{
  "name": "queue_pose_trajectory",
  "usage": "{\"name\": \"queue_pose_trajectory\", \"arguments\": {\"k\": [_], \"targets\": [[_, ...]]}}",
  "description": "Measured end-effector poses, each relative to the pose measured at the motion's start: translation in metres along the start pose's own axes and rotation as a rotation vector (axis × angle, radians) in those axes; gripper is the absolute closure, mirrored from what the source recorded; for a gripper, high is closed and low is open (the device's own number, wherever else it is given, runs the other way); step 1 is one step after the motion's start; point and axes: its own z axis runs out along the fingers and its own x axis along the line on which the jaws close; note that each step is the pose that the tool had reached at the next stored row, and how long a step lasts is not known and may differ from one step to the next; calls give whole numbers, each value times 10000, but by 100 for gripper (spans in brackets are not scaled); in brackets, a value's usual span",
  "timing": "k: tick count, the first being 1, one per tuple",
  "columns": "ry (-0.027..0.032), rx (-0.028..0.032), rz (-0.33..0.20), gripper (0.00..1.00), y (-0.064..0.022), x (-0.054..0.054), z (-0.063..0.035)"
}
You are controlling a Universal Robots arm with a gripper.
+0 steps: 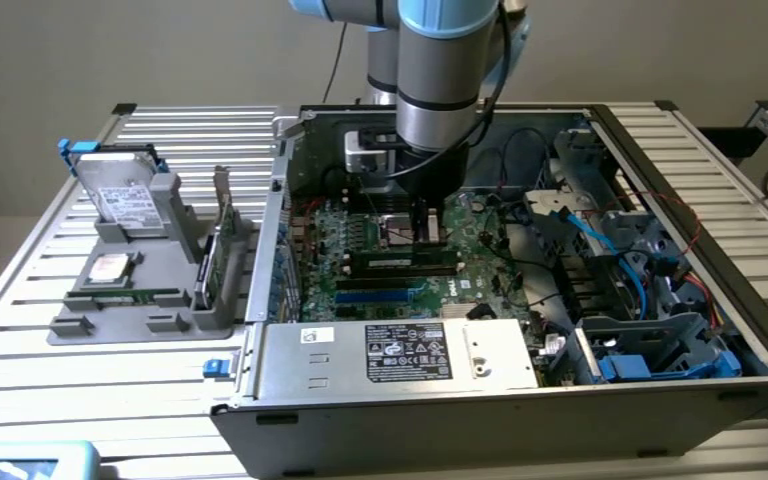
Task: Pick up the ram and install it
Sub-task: 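Insert the ram into the slot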
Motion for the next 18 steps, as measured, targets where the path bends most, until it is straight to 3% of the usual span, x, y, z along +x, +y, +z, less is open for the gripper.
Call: {"name": "queue_pose_trajectory", "arguments": {"k": [11, 12, 13, 18], "targets": [[-3, 5, -52, 85, 1, -1, 10], [-4, 4, -53, 85, 1, 0, 0], [-4, 4, -55, 78, 1, 0, -19], [-3, -3, -54, 78, -16, 11, -178]]}}
